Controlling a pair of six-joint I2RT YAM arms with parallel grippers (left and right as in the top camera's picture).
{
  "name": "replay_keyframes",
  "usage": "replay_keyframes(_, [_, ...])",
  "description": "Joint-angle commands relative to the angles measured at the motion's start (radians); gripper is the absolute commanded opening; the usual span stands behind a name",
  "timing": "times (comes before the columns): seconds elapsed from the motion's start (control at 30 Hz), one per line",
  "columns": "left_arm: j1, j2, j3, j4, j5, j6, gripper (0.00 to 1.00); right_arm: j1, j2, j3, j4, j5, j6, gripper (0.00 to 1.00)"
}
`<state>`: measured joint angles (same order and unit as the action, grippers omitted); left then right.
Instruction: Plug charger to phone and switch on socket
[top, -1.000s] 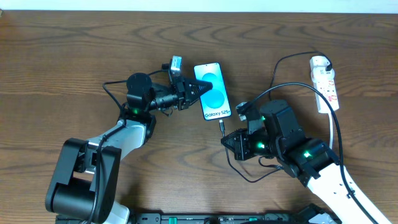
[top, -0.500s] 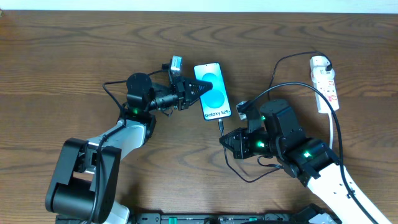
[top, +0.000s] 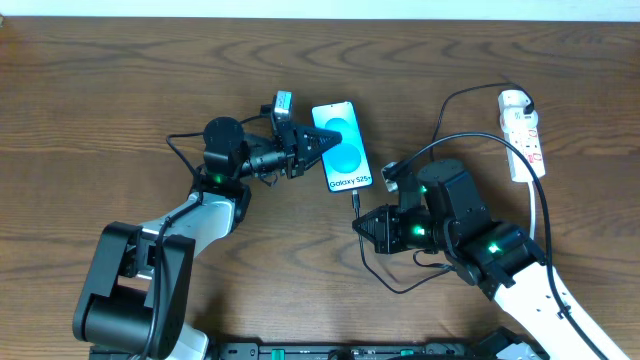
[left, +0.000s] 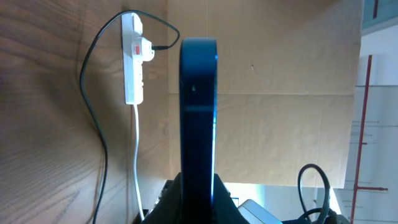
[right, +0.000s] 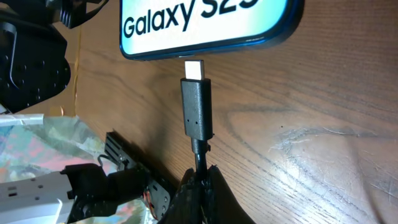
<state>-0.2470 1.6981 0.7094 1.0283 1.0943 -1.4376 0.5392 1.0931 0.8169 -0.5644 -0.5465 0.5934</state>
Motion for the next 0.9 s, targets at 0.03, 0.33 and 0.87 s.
replay_keyframes(0.03, [-0.002, -0.011, 0.028, 0.014, 0.019, -0.008, 0.07, 0.005, 0.000, -0.006, 0.001, -0.015, 0.016, 0.01])
replay_keyframes(0.33, [-0.002, -0.011, 0.028, 0.014, 0.019, -0.007, 0.07, 0.005, 0.000, -0.006, 0.015, -0.033, 0.016, 0.01])
replay_keyframes(0.87, [-0.002, -0.011, 0.028, 0.014, 0.025, 0.008, 0.07, 0.005, 0.046, -0.006, 0.016, -0.031, 0.011, 0.01])
